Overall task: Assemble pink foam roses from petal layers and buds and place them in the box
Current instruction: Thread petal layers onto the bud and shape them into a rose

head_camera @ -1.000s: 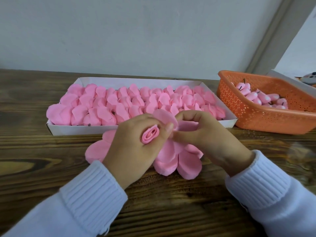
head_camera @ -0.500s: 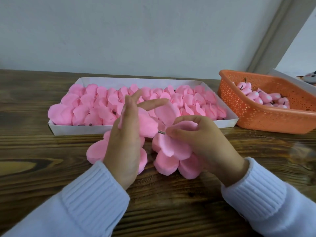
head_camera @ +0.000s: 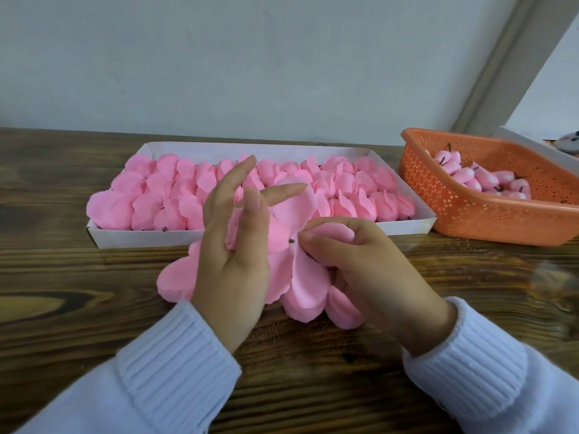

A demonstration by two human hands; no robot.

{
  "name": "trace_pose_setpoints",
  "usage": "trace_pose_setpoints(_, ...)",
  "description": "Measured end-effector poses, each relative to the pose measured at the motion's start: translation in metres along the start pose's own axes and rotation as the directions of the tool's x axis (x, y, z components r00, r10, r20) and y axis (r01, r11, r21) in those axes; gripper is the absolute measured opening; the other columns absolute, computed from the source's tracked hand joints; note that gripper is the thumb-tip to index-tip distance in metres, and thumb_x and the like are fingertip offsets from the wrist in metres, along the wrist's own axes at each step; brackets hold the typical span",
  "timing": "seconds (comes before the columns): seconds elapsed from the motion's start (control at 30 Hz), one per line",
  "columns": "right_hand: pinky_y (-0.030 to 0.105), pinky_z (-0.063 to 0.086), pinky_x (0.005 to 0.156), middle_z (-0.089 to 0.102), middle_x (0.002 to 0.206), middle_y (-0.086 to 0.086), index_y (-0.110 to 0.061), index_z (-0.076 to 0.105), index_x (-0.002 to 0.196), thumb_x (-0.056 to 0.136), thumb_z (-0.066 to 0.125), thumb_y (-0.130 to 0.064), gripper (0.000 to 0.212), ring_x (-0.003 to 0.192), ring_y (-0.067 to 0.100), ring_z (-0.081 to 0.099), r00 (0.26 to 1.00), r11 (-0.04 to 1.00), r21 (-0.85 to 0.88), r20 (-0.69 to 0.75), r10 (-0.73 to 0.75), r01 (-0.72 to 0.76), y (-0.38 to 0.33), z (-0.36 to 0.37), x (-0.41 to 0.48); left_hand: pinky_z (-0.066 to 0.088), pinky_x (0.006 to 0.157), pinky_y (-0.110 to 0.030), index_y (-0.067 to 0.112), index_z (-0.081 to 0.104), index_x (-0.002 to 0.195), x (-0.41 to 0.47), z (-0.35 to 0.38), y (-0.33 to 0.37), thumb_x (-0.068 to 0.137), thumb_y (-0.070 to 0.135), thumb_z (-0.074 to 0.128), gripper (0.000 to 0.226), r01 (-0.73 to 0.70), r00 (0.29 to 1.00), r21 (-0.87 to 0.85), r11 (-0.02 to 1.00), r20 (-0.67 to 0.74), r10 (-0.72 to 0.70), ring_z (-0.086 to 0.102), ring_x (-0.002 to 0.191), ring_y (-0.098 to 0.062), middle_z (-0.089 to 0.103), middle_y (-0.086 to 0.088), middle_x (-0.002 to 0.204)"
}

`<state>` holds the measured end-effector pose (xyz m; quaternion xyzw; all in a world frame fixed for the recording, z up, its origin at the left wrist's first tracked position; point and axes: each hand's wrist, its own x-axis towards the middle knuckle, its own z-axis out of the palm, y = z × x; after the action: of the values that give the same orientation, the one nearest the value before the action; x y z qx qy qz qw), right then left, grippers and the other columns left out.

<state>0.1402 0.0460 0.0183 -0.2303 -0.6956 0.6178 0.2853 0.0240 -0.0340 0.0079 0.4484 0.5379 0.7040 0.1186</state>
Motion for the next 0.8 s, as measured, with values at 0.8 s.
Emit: trace_pose_setpoints(0.8, 0.024, 0.048, 0.084, 0.067, 0.087, -0.003, -0.008, 0.071, 0.097, 0.09, 0.063, -0.013, 0.012, 0.084, 0.007, 0.06, 0.993, 0.986, -0.124, -0.011, -0.115, 0.112, -0.0033, 0.0037, -0.0037, 0.023, 0.102, -0.001, 0.049, 0.031, 0.138, 0.0013, -0.0023, -0.0093, 0.089, 0.055, 0.027, 0.05, -0.05, 0.988, 0.076, 0.996, 0.152, 0.038, 0.03, 0.132, 0.014, 0.043, 0.023, 0.141)
